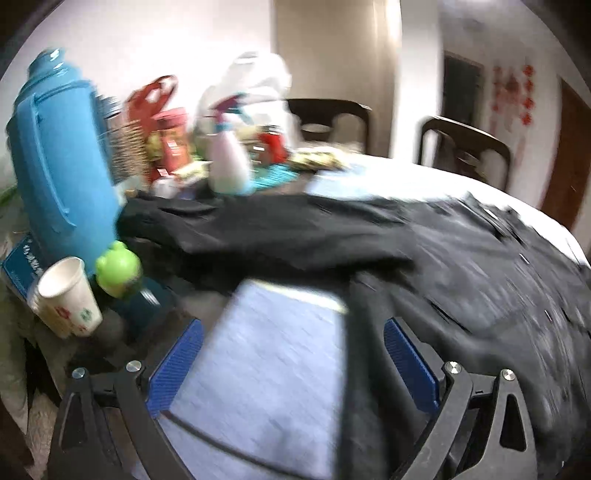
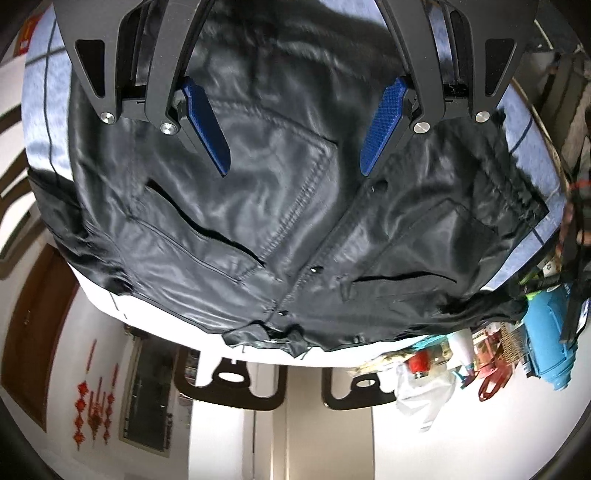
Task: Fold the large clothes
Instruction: 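Move the left gripper to the jacket sleeve cuff and grasp it, then carry the sleeve across the jacket front with the left gripper and release, then grasp the other sleeve cuff with the right gripper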
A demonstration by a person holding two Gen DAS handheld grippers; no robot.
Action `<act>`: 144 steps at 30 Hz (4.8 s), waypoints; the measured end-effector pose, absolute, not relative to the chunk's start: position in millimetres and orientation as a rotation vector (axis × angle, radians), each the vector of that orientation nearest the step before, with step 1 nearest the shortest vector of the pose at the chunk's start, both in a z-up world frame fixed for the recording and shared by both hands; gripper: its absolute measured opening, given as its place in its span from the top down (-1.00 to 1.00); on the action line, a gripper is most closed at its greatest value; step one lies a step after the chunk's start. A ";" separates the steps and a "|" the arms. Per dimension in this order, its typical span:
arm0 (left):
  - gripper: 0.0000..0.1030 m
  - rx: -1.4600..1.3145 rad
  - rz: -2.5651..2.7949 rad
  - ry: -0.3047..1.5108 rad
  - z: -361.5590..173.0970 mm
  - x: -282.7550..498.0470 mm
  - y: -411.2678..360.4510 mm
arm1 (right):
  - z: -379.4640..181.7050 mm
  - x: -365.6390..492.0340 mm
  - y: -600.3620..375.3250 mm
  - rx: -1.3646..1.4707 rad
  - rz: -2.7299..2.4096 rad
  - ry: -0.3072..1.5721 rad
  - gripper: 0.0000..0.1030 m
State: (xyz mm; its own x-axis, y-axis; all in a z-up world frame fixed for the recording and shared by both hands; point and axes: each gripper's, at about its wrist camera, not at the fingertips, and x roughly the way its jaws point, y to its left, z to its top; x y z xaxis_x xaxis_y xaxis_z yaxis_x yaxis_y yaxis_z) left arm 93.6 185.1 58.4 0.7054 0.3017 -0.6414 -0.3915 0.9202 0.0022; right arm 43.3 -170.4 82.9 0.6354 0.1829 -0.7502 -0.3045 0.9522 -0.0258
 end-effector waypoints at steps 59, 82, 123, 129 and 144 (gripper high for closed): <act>0.56 0.120 -0.514 0.808 42.6 267.0 -110.8 | 73.4 63.3 -222.6 0.023 0.194 0.869 -0.42; -0.18 -0.165 -0.143 0.767 63.7 235.8 80.3 | 75.8 211.2 -86.9 0.117 0.714 0.961 -0.42; -0.23 -0.072 -0.045 0.796 54.1 234.3 86.2 | 74.0 279.0 -202.2 0.101 0.245 0.916 0.05; -0.32 -0.061 -0.118 0.728 84.9 198.2 66.3 | 109.2 214.2 -315.9 0.303 0.162 0.845 -0.26; -0.37 -0.061 -0.278 0.798 54.9 189.0 -10.0 | 24.0 101.0 -574.9 1.010 -0.285 0.861 -0.43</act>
